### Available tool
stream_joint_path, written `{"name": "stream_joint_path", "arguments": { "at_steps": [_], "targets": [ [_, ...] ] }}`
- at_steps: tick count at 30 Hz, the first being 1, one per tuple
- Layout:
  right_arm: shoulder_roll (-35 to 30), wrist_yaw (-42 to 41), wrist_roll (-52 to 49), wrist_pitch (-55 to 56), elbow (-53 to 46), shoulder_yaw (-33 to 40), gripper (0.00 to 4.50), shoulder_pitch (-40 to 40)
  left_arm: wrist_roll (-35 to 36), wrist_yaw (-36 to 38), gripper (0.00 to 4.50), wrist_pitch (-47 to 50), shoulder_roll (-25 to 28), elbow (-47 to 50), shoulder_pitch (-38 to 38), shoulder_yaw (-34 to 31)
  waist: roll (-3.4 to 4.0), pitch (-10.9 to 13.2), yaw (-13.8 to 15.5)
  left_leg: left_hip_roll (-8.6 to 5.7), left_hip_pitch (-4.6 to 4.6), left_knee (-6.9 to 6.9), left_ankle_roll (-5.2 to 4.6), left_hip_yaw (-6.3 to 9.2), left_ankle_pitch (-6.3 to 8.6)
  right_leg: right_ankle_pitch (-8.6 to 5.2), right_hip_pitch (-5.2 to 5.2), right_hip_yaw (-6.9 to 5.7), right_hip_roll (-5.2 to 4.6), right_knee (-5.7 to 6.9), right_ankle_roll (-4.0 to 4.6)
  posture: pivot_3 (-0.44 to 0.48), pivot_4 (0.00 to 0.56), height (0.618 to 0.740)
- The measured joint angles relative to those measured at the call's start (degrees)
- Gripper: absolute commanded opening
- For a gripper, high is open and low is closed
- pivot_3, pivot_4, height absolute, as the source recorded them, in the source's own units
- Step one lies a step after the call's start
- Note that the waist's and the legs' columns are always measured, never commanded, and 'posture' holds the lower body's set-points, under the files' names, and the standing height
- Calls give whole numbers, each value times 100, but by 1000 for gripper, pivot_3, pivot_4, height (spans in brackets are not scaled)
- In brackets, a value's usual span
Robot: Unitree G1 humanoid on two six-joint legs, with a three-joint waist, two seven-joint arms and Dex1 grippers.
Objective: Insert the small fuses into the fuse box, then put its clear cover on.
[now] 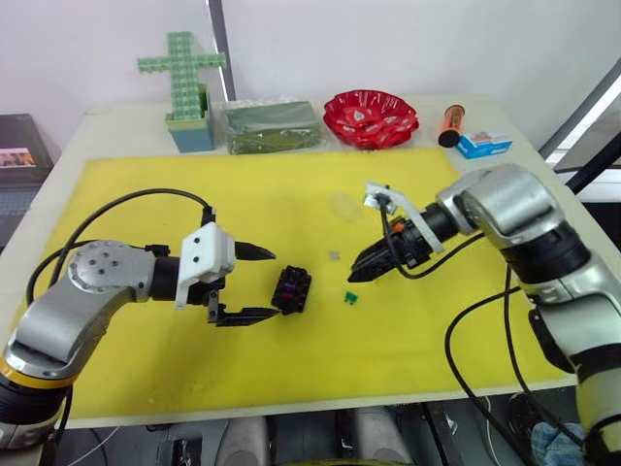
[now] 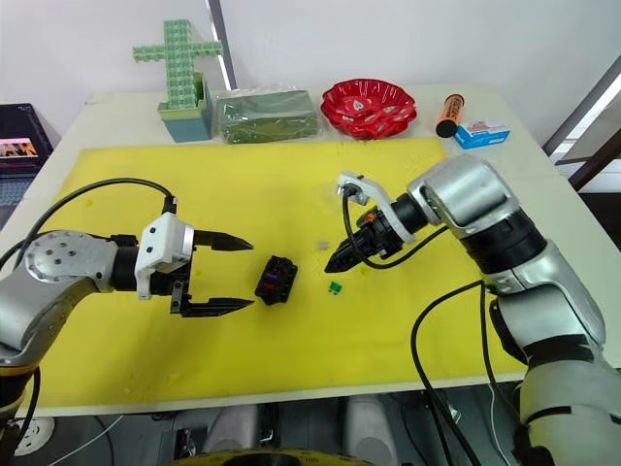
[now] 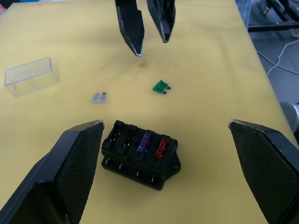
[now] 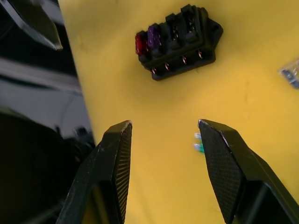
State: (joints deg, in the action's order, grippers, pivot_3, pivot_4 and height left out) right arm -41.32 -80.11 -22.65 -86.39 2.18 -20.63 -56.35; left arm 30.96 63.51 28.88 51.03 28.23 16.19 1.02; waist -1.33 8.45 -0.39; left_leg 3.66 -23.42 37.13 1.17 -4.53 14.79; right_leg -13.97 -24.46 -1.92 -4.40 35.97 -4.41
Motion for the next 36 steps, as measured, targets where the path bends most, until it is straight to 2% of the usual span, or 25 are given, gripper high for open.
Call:
{"name": "stream_joint_path", "arguments": {
  "at_steps": [2,10,16,21,36],
  "targets": [
    [22,411,-120,-309,-141,551,2437,412,3,8,4500,-3,-3,0,10,2,-4,-2,7,-2,0,1,0,0,0,-1,2,0,-2,-1,2,0,150,740],
    [585,1870,-888,-575,-335,1670,2437,1462,127,157,4500,4,-56,-8,223,10,-4,-2,-19,-1,2,-5,-1,3,0,1,1,0,3,0,-4,0,150,740],
    [955,2824,-1479,-575,-458,2039,2437,1924,166,450,4500,31,-46,-47,351,169,-3,-2,-15,-2,2,-2,-1,3,0,1,3,2,3,0,-5,0,150,740],
    [1017,3404,-1847,-574,-435,2264,2437,1991,157,676,4500,23,-43,-56,378,292,-3,-2,-24,-2,2,-3,-1,4,0,1,3,2,3,0,-4,0,150,740],
    [854,4008,-2350,-571,-428,2377,2437,2375,71,728,4500,-63,-50,-66,410,428,-5,-3,-8,-2,2,-2,-1,6,0,1,7,2,4,-3,-5,0,150,740]
  ]
}}
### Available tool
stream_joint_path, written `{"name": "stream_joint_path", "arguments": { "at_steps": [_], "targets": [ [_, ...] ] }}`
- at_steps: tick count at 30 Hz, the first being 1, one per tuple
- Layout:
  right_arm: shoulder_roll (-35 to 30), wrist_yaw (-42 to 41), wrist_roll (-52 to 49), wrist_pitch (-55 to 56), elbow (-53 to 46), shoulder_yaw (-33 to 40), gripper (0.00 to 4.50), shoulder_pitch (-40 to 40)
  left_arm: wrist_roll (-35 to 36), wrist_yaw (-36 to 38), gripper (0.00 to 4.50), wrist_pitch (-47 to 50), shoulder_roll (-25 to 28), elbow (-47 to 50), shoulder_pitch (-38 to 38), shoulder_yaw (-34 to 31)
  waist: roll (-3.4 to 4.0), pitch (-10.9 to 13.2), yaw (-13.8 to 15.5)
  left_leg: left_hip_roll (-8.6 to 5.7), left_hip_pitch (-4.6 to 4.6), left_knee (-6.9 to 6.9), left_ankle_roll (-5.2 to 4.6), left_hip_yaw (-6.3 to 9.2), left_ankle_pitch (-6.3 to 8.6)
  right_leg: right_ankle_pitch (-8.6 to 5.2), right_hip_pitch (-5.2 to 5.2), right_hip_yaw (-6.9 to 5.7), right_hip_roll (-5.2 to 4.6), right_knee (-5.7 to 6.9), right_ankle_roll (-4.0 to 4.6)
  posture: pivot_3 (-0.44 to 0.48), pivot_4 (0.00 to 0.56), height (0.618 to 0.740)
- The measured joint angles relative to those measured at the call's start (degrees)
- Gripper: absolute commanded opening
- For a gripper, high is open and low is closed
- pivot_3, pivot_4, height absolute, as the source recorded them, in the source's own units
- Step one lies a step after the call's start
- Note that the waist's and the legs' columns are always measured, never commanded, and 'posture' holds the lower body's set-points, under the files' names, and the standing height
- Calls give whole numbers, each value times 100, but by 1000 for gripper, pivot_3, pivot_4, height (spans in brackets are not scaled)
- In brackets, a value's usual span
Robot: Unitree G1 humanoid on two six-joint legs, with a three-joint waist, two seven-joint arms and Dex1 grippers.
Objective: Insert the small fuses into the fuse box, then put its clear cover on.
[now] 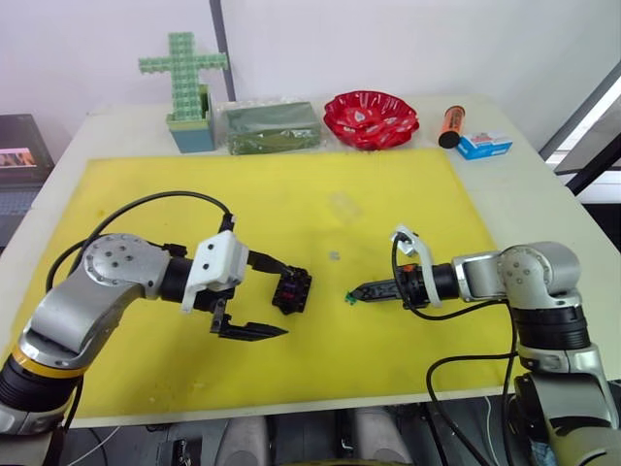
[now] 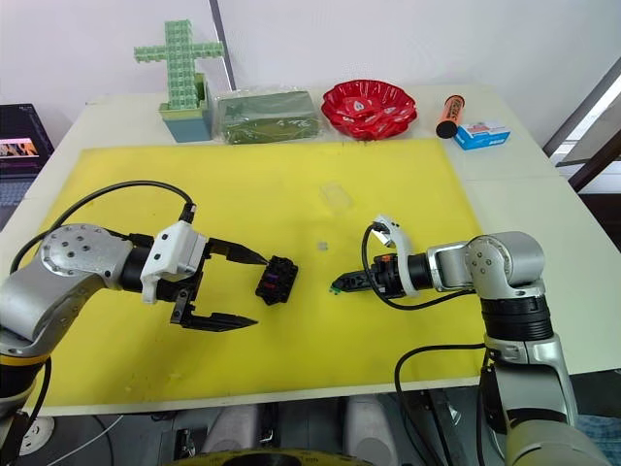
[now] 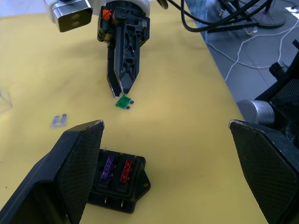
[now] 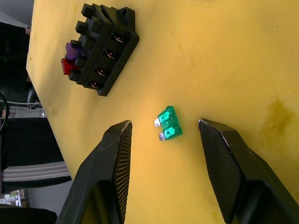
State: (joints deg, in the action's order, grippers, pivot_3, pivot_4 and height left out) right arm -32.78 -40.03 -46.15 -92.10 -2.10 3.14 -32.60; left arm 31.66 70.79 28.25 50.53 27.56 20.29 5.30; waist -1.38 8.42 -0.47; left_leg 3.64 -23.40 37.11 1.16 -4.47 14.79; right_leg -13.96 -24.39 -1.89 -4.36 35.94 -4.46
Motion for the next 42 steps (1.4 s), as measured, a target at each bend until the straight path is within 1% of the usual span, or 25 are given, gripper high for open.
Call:
{"name": "stream_joint_path", "arguments": {
  "at_steps": [9,26,29,31,42],
  "targets": [
    [0,204,-342,47,-52,43,2437,192,-29,-60,4500,-6,0,0,-2,0,-1,-1,-7,0,1,-1,0,2,0,0,1,0,0,0,-1,0,150,740],
    [175,520,-463,-4,77,41,2437,67,-42,-124,4500,-5,-1,1,-25,0,-2,-1,-23,3,2,-2,0,4,0,0,1,0,7,0,-1,0,150,740],
    [176,532,-453,-4,86,40,1843,66,-42,-130,4500,-5,-1,2,-37,0,-1,-1,-21,3,2,-2,0,4,0,0,0,0,7,0,-1,0,150,740],
    [182,546,-429,-3,117,35,1216,66,-46,-136,4500,-5,-1,2,-39,0,-1,-1,-21,3,2,-2,0,4,0,0,1,0,7,0,-1,0,150,740],
    [192,539,-349,-1,132,6,1216,55,-66,-172,4500,-5,-1,2,-41,0,-1,-1,-17,3,2,-1,0,4,0,0,1,0,7,0,-1,0,150,740]
  ]
}}
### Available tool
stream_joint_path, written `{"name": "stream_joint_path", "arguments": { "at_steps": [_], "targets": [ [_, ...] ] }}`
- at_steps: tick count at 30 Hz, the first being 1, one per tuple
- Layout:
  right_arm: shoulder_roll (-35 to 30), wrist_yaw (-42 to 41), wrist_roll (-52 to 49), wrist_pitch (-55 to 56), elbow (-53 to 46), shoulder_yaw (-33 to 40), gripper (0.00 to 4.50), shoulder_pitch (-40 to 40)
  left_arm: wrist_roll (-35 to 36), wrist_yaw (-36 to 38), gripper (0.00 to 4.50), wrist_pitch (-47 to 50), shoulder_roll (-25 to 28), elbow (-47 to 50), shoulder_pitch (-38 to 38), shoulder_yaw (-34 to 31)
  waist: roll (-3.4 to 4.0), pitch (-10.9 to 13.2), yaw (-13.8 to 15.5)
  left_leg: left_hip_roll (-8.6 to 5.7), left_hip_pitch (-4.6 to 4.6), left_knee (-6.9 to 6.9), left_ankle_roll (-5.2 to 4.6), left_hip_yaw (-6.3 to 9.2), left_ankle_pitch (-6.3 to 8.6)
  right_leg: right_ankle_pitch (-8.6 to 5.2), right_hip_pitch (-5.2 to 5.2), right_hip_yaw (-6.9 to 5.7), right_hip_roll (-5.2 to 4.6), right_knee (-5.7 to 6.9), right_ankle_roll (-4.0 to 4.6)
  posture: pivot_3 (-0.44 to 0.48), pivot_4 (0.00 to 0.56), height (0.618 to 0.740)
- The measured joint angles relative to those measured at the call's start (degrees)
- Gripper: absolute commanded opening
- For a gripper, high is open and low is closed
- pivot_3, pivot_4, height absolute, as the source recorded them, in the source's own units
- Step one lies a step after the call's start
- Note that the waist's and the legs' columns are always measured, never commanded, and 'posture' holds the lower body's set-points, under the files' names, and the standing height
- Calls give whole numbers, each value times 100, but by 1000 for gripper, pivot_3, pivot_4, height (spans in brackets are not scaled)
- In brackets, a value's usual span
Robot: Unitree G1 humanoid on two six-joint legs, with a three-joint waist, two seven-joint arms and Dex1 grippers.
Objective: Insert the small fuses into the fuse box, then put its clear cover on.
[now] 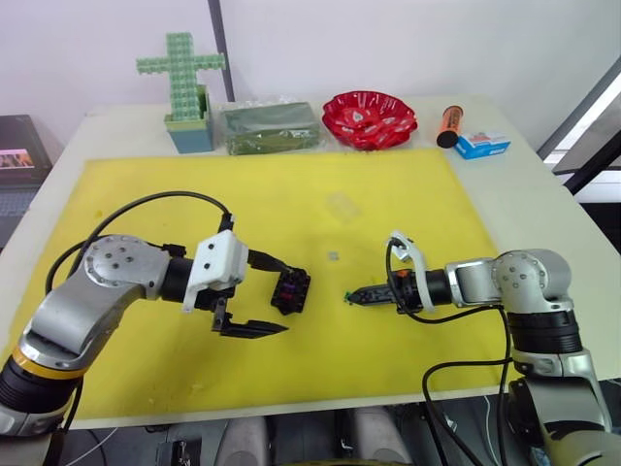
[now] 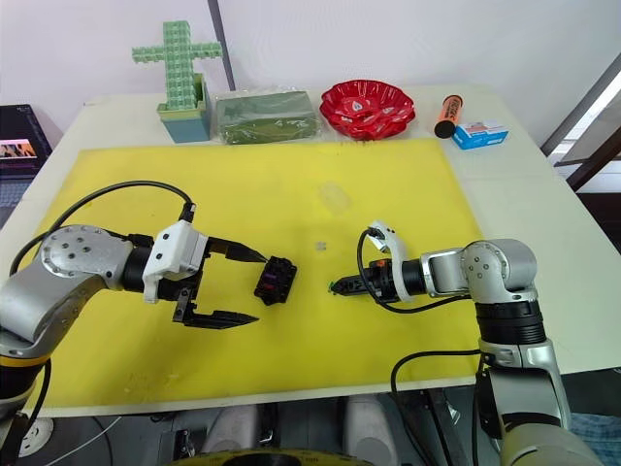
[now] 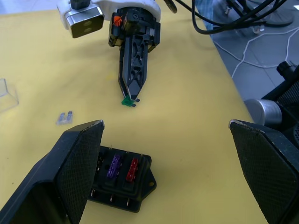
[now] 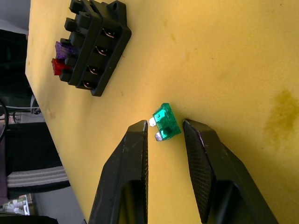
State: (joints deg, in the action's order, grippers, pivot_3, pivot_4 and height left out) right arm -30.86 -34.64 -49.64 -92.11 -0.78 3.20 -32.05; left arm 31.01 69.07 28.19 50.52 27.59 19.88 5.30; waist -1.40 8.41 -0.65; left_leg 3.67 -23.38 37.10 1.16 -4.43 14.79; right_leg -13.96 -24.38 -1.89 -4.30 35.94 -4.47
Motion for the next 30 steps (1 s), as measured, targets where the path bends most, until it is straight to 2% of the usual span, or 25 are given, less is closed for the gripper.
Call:
{"name": "stream_joint_path", "arguments": {
  "at_steps": [2,4,16,18,30],
  "targets": [
    [1,0,9,-1,6,0,881,-17,-6,0,4500,0,0,0,0,0,0,0,0,0,0,0,0,0,0,0,0,0,0,0,0,0,150,740],
    [1,0,57,-1,14,0,361,-18,-8,-1,4500,0,0,0,0,0,0,0,1,0,0,0,0,0,0,0,0,0,0,0,0,0,150,740],
    [6,-120,129,2,97,-13,361,-64,-10,-49,4500,0,-1,0,0,2,0,0,4,0,0,0,0,0,0,0,0,0,0,0,0,0,150,740],
    [6,-124,130,2,97,-13,42,-69,-10,-50,4500,0,-2,0,0,2,0,0,4,0,0,1,0,0,0,0,0,0,0,0,0,0,150,740],
    [-35,-194,178,88,-43,-188,20,-273,-39,-51,4500,0,13,-12,-38,-15,2,2,0,0,0,0,0,0,0,0,-1,0,0,0,0,0,150,740]
  ]
}}
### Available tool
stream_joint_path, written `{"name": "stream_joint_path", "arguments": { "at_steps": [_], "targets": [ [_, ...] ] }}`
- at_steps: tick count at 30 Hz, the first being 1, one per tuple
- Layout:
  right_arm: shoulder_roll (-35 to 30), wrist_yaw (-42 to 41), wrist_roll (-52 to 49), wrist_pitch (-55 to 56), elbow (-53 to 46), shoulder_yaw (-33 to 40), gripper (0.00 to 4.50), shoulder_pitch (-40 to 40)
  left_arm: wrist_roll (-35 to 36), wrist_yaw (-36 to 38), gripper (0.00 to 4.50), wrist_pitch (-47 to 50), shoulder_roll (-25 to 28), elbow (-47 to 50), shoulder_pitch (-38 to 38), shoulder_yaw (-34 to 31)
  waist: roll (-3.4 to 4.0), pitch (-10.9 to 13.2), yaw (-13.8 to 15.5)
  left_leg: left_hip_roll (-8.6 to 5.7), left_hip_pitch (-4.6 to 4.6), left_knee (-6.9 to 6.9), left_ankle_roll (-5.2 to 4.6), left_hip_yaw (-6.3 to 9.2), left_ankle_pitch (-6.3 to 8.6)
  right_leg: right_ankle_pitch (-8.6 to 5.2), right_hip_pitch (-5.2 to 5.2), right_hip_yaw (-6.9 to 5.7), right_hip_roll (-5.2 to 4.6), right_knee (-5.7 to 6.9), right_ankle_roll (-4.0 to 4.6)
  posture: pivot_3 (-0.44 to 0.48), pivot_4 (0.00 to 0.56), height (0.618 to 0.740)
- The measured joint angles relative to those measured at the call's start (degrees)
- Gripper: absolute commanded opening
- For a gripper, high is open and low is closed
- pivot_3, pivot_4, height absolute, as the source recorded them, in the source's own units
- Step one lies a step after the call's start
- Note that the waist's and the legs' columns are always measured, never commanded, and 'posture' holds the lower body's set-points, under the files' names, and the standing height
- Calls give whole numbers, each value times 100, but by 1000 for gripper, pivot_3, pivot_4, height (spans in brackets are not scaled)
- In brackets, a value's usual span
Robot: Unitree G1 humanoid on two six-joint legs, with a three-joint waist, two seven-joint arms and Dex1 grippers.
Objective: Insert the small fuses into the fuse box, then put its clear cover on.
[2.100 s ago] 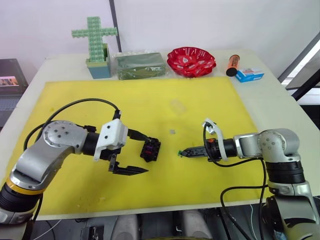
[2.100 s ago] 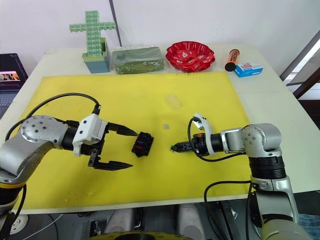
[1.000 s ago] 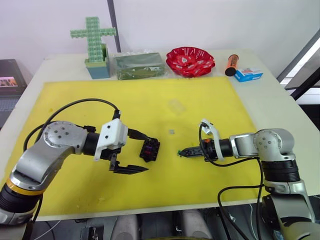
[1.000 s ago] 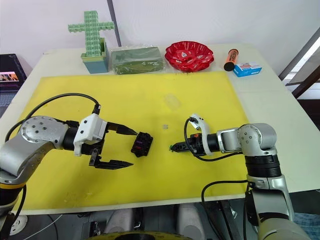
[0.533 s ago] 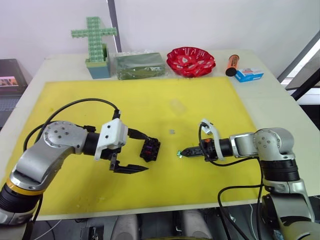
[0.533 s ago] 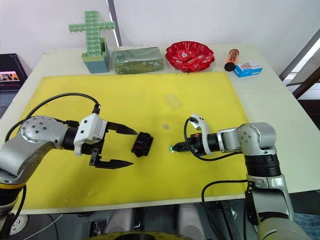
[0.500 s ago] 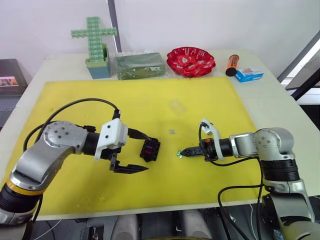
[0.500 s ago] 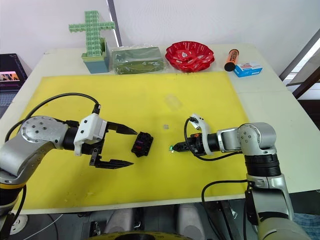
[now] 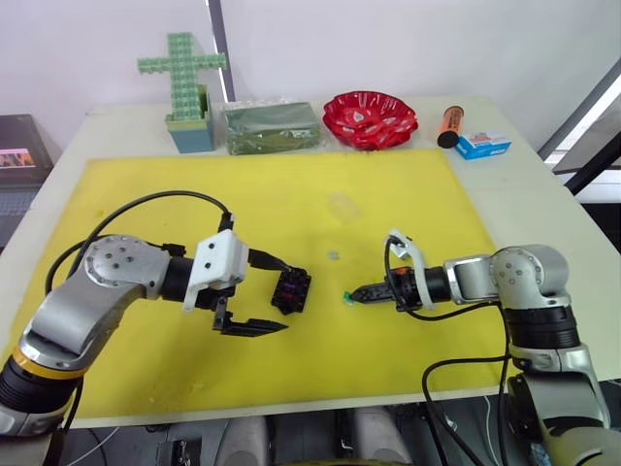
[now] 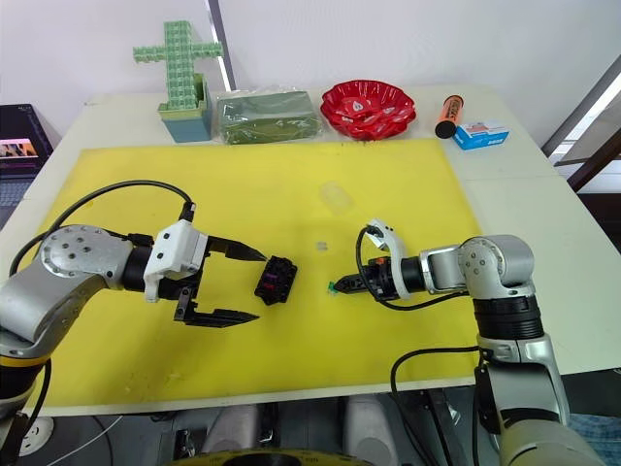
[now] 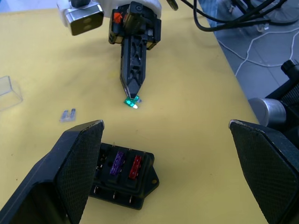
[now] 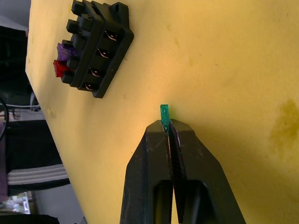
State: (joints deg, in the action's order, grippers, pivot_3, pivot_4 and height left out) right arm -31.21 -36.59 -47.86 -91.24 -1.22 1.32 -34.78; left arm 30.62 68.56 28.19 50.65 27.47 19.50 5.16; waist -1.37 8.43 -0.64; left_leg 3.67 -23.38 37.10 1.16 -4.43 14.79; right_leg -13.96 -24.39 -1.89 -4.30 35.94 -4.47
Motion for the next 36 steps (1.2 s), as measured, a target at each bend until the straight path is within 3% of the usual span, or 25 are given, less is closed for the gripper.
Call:
{"name": "stream_joint_path", "arguments": {
  "at_steps": [10,18,36],
  "targets": [
    [251,-89,207,921,-1133,-764,20,-1506,-391,403,4500,-556,466,-744,-364,-183,0,-1,24,13,-3,-7,-1,8,1,-3,-7,-2,17,0,6,0,150,740],
    [263,-493,1075,2345,-1301,-2083,20,-1328,-626,506,4500,-890,260,-1351,-323,-136,0,-1,1,4,-7,0,-1,-1,1,-2,-7,1,2,1,4,0,150,740],
    [96,-775,1601,2829,-1414,-2329,20,-805,-766,599,4500,-971,46,-1407,-287,-128,0,-1,3,6,-5,0,-1,-1,1,-2,-8,1,5,4,5,0,150,740]
  ]
}}
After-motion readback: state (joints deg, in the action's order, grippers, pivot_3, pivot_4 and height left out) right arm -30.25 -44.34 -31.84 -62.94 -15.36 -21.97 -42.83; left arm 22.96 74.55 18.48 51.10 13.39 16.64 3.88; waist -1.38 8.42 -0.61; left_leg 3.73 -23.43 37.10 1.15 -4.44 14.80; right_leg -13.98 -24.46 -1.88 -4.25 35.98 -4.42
